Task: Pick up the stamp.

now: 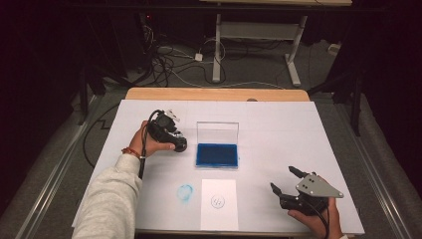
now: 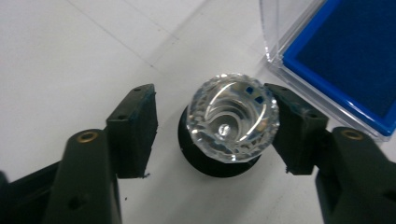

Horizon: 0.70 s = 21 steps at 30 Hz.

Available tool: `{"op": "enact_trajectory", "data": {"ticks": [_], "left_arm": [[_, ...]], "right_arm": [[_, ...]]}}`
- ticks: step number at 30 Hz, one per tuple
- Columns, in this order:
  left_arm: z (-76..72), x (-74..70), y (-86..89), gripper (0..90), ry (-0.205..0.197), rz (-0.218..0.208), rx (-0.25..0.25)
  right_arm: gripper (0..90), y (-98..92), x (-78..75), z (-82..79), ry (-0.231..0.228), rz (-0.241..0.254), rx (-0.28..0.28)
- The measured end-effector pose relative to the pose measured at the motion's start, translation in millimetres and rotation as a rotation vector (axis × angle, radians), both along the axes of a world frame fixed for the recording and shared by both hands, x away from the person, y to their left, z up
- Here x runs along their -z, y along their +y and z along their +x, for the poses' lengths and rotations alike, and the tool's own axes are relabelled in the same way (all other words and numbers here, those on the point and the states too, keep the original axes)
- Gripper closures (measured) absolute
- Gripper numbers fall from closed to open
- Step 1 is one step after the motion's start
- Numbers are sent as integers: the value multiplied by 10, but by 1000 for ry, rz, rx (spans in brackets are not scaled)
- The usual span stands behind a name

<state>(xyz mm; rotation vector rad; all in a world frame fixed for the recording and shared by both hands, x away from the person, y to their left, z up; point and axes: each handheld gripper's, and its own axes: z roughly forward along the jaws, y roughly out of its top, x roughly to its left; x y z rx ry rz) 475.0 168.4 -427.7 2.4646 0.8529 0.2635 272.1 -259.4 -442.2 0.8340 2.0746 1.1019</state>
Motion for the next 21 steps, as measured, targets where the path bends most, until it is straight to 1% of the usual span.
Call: {"op": "enact_trajectory", "data": {"ticks": [1, 2, 3, 4, 5, 6, 7, 8, 9, 11, 13, 15, 18, 19, 20, 21], "left_arm": [[0, 4, -13, 390, -8, 19, -3], [2, 4, -14, 390, -14, 20, -4], [2, 3, -13, 439, -10, 12, 3], [2, 5, -15, 439, -7, 11, 10], [-4, -7, -17, 466, -25, 7, -1], [-4, -7, -17, 519, -25, 7, -1], [-10, -17, -22, 519, -37, 6, -1], [-15, -22, -32, 540, -55, 15, -12], [-15, -22, -32, 540, -55, 15, -12], [-17, -14, -46, 543, -49, 25, 4], [-24, -17, -62, 543, -62, 41, -2], [-30, -15, -76, 546, -68, 48, -3], [-40, -20, -86, 547, -61, 65, 3], [-40, -20, -86, 547, -61, 65, 3], [-45, -25, -89, 547, -63, 76, 9], [-46, -28, -87, 548, -63, 76, 1]], "right_arm": [[236, 5, 2, -2, 2, -3, -1], [236, 5, 2, -2, 2, -3, -1], [238, 8, 3, -2, 4, 0, -1], [238, 8, 3, -2, 4, 0, -1], [240, 10, 5, -4, -1, -5, -3], [241, 9, 3, -5, -1, -4, -4], [241, 9, 3, -5, -1, -4, -4], [243, 10, 2, -5, -6, -3, -5], [243, 10, 2, -5, -6, -3, -5], [244, 15, 3, -8, -5, -5, -7], [244, 17, 4, -9, -4, -7, -8], [245, 22, 6, -9, -5, -9, -9], [246, 28, 9, -13, -1, -10, -11], [247, 30, 12, -11, 2, -12, -15], [247, 35, 15, -10, 3, -15, -18], [247, 38, 18, -9, 0, -22, -18]]}}
